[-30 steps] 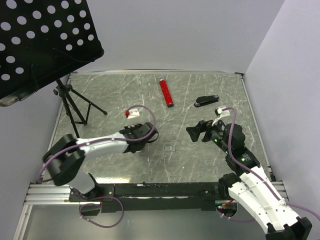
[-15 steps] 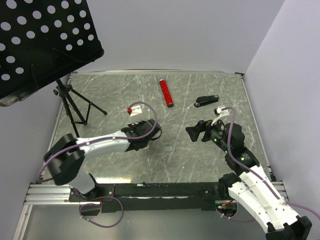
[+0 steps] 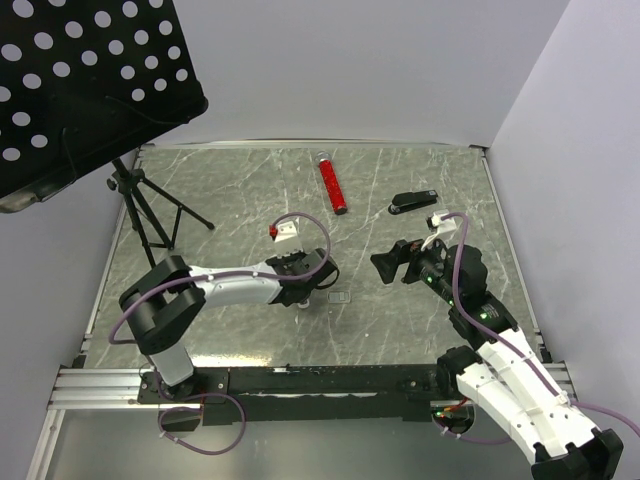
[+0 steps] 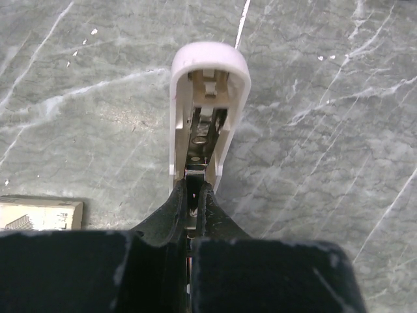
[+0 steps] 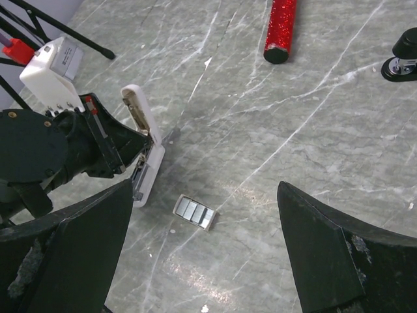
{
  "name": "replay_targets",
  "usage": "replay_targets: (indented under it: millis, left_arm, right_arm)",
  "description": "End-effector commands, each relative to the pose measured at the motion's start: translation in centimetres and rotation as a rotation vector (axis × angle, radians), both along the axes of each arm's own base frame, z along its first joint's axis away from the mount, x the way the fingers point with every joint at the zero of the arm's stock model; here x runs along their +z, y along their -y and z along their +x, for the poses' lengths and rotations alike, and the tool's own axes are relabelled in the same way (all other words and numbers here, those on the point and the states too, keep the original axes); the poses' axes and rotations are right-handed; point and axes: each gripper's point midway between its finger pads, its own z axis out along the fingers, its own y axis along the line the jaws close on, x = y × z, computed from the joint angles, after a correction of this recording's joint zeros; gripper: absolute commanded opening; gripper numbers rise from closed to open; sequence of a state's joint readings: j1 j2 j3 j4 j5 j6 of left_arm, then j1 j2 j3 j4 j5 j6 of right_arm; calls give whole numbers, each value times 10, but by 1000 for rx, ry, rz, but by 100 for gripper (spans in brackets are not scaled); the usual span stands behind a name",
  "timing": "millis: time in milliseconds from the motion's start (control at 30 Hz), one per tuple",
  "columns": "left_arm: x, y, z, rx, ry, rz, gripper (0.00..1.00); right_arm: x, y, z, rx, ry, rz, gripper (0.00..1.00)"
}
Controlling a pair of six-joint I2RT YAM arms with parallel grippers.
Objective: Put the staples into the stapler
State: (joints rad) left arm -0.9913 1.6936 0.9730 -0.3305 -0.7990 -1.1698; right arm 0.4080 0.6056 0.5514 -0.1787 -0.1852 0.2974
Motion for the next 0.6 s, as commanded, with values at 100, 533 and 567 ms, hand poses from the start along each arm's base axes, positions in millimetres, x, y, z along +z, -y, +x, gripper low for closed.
replay_targets:
  millis: [100,533,567]
  left_arm:
    - [-12,15,0,33,-16,-37,12]
    - [4,16,-9,64,9,-66,41]
    - [5,14,-10,68,6,-57,43]
  right_arm:
    - [14,-2,3,5,56,7,98]
    - [16,-3,2,15,65,16,98]
    - [15,-3,1,14,65,14,98]
